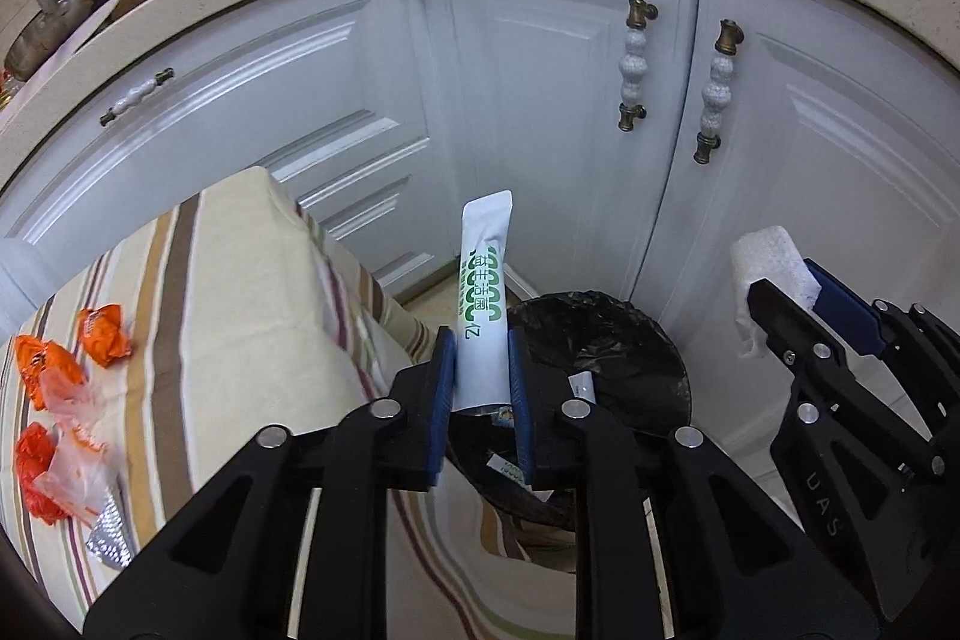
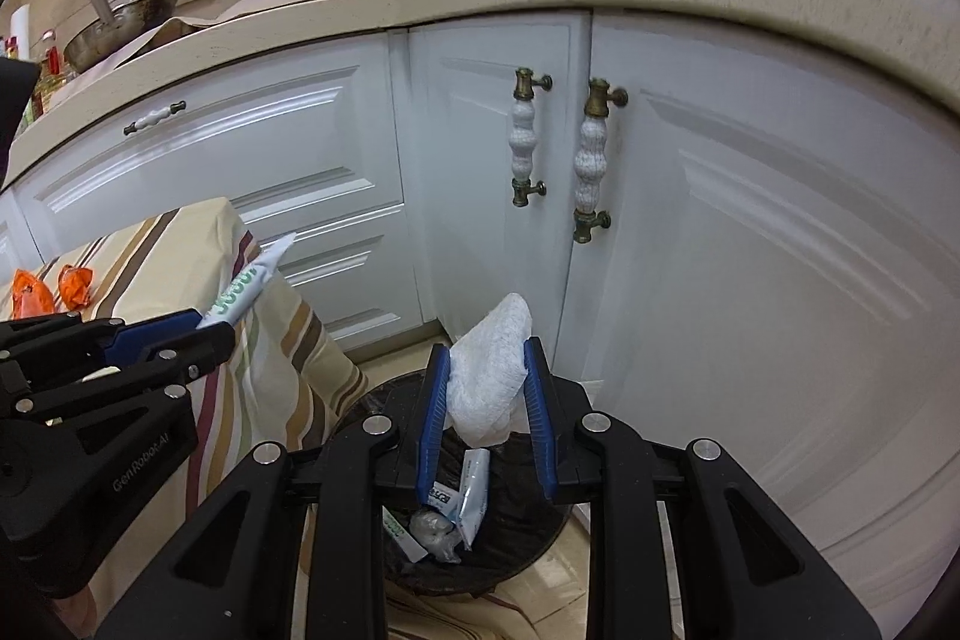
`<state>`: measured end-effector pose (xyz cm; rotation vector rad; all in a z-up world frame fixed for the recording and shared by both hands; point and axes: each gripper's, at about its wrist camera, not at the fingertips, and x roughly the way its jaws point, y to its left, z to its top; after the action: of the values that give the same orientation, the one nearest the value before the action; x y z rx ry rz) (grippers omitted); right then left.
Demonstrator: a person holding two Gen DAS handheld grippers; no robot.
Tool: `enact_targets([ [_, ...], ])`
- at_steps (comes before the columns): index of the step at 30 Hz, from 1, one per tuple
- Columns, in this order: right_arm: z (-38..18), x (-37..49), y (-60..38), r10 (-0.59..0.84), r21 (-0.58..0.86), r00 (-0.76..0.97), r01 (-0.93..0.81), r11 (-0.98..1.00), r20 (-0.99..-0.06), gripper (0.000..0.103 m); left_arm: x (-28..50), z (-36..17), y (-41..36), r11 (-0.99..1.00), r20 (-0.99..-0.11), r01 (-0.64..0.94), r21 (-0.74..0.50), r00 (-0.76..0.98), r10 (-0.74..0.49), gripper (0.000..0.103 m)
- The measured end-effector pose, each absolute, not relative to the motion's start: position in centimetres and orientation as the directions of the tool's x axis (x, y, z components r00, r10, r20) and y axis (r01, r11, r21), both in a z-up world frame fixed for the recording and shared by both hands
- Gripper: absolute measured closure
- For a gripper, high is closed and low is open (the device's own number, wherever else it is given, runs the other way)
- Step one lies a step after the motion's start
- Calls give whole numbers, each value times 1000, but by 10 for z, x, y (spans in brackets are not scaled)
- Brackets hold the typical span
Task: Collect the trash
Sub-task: 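Carry both items over the black bin and open both grippers, then move both tools back over the table toward the orange bags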
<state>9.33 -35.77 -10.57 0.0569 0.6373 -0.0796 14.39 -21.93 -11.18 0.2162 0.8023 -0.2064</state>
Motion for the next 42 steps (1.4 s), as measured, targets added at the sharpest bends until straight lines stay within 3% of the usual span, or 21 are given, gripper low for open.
enact_targets([
  [1, -109, 97, -360, -43, 42, 799, 86, 995, -600, 68, 148, -115, -222, 956, -736, 269, 117, 670, -98, 67],
  [3, -115, 104, -363, -47, 50, 795, 97, 994, -605, 56, 153, -119, -222, 960, -739, 258, 108, 667, -96, 53],
  [12, -116, 106, -362, -62, 47, 791, 114, 992, -609, 55, 153, -108, -199, 972, -729, 219, 86, 679, -89, 49],
  [21, -95, 96, -318, 18, 68, 800, 28, 997, -600, 55, 119, -76, -128, 991, -696, 119, 63, 717, -42, 43],
  [42, -68, 57, -133, 325, 64, 738, -359, 931, -591, 55, 35, -59, 97, 949, -683, -300, 96, 674, 282, 43],
])
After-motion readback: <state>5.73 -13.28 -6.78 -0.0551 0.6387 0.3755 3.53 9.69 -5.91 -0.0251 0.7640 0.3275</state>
